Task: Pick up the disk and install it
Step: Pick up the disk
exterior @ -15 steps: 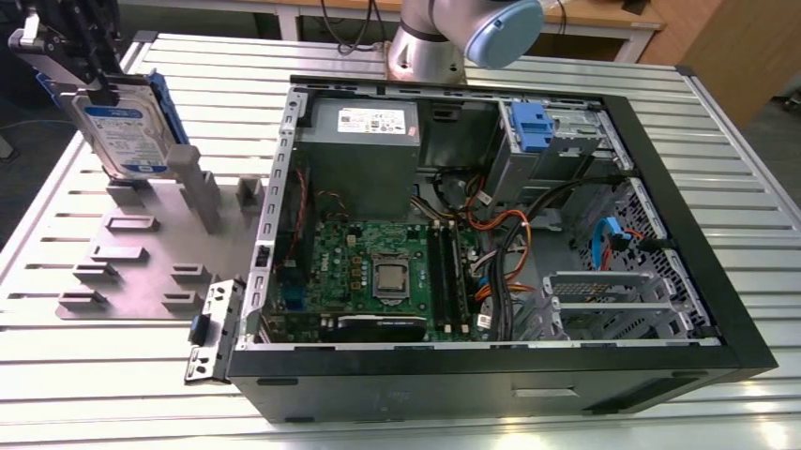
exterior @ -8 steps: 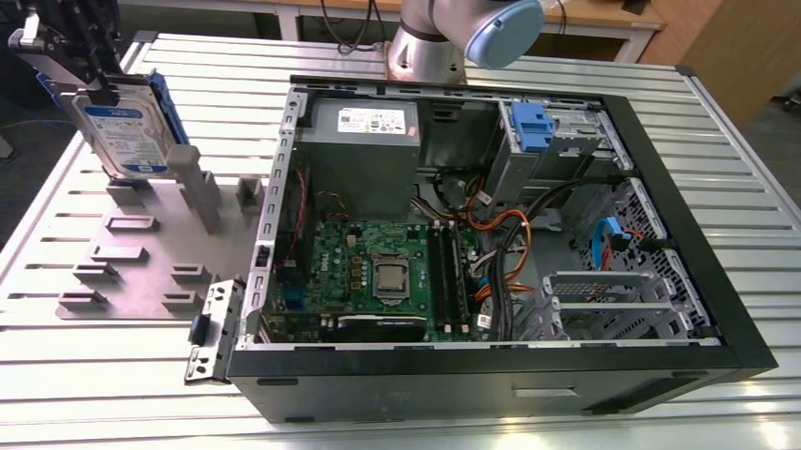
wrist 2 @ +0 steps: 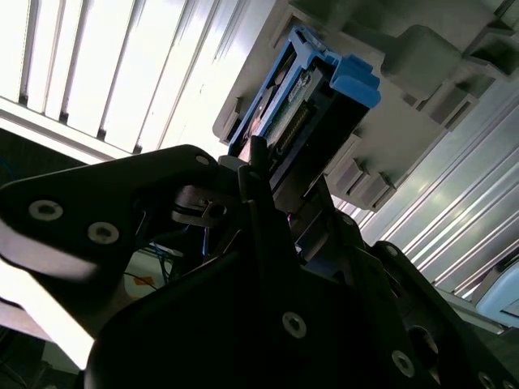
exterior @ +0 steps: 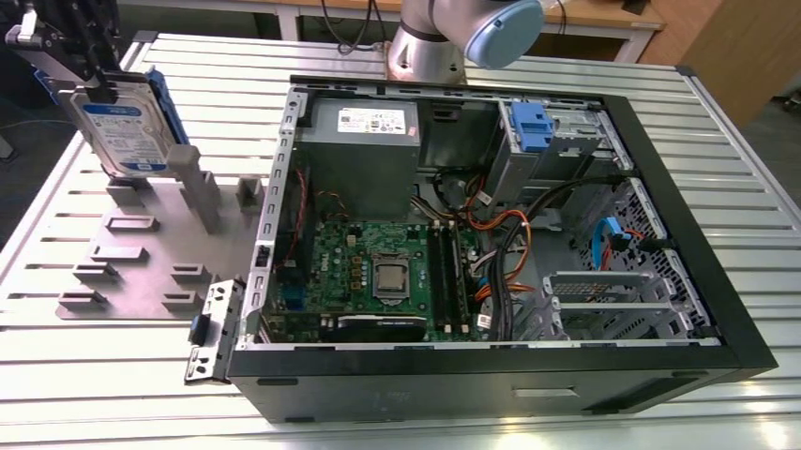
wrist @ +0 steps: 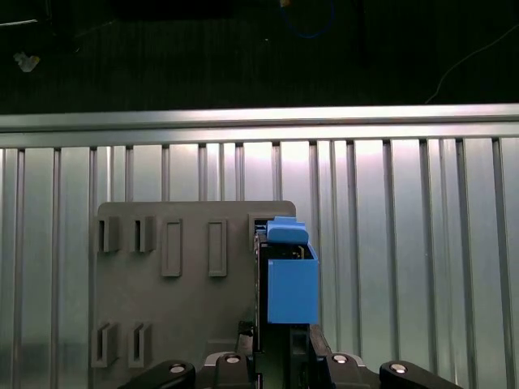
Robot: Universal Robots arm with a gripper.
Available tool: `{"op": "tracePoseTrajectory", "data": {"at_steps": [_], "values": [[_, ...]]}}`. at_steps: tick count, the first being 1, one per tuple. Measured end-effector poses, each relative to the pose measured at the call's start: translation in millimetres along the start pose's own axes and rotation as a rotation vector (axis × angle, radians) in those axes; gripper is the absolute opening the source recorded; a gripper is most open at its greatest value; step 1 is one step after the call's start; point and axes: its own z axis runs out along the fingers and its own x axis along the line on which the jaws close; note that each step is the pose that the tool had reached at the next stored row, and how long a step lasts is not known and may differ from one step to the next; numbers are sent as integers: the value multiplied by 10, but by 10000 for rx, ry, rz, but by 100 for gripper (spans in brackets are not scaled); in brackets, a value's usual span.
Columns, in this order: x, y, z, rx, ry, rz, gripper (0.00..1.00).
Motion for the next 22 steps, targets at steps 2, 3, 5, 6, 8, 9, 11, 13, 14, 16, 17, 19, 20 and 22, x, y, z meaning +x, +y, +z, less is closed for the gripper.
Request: {"op": "tracePoseTrajectory", "data": {"at_steps": [2,3,5,6,8,9,11,13,14,16,17,19,20,22], "values": [[0,1,-18,0,0,0,35],[0,2,-37,0,0,0,35],[0,2,-37,0,0,0,35],[0,1,-38,0,0,0,35],[0,2,-38,0,0,0,35],[0,2,-38,0,0,0,35],[0,2,-39,0,0,0,35],[0,2,-51,-5,3,0,35],[0,2,-59,-3,2,0,35],[0,4,-87,-2,1,0,35],[0,4,-106,0,0,0,35],[-1,6,-163,3,-3,-1,35],[-1,8,-192,5,-9,-1,35],[-2,10,-250,7,-24,-1,35]]}}
